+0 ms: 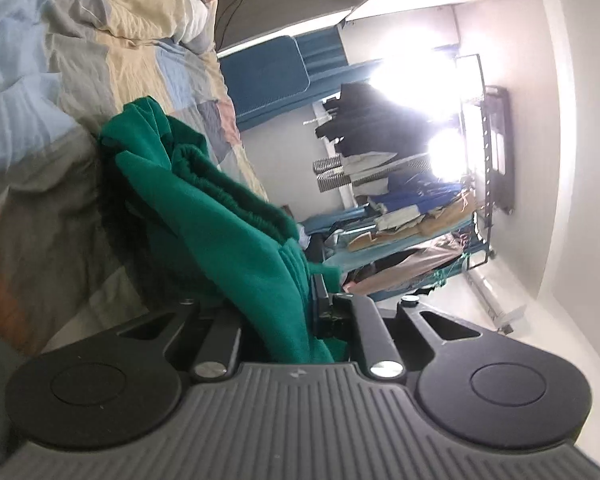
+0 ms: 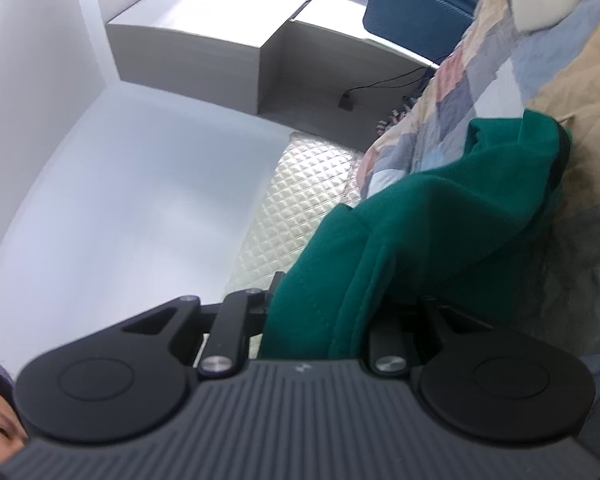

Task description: Fold large clothes

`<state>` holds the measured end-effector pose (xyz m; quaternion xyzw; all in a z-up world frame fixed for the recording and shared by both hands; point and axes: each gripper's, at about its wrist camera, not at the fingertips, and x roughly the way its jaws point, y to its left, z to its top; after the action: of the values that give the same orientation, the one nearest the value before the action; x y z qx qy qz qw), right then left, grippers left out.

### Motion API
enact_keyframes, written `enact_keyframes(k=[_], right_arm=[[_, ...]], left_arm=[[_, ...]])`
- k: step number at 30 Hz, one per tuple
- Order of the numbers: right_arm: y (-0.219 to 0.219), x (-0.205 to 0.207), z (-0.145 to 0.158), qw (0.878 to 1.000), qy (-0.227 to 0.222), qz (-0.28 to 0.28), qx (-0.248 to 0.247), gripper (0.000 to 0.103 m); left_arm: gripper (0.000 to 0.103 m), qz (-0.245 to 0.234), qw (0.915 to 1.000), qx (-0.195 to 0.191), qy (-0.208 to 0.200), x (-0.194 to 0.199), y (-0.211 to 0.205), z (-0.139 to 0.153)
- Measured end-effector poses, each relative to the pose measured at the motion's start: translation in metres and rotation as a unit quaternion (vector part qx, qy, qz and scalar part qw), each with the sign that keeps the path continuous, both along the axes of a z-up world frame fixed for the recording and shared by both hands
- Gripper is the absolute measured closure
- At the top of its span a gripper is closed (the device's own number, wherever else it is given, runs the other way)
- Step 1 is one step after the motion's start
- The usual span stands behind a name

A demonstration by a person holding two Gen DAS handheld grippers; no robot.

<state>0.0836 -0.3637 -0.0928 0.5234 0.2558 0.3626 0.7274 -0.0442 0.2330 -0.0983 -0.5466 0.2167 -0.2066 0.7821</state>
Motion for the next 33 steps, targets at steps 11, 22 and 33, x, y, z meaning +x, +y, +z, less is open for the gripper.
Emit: enact_keyframes(k=[11,22,33], right_arm=[[0.024,0.127,0.002,0.995,0.071,-0.069,-0.015,0.077],[0.049,0.268,-0.072,0.979,0.158,-0.115,-0.062,0.077],[0.059,0.335,-0.155,0.97,0.212,-0.096,-0.066,0.076]], left_arm=[[0.09,0.063,0.9969,0.028,-0.038,0.105,0.007,0.027],[0.09,0.101,0.9888,0.109,0.001,0.285,0.025,-0.02],[0.089,0.085,0.9899,0.112,0.021,0.382,0.047,-0.109]])
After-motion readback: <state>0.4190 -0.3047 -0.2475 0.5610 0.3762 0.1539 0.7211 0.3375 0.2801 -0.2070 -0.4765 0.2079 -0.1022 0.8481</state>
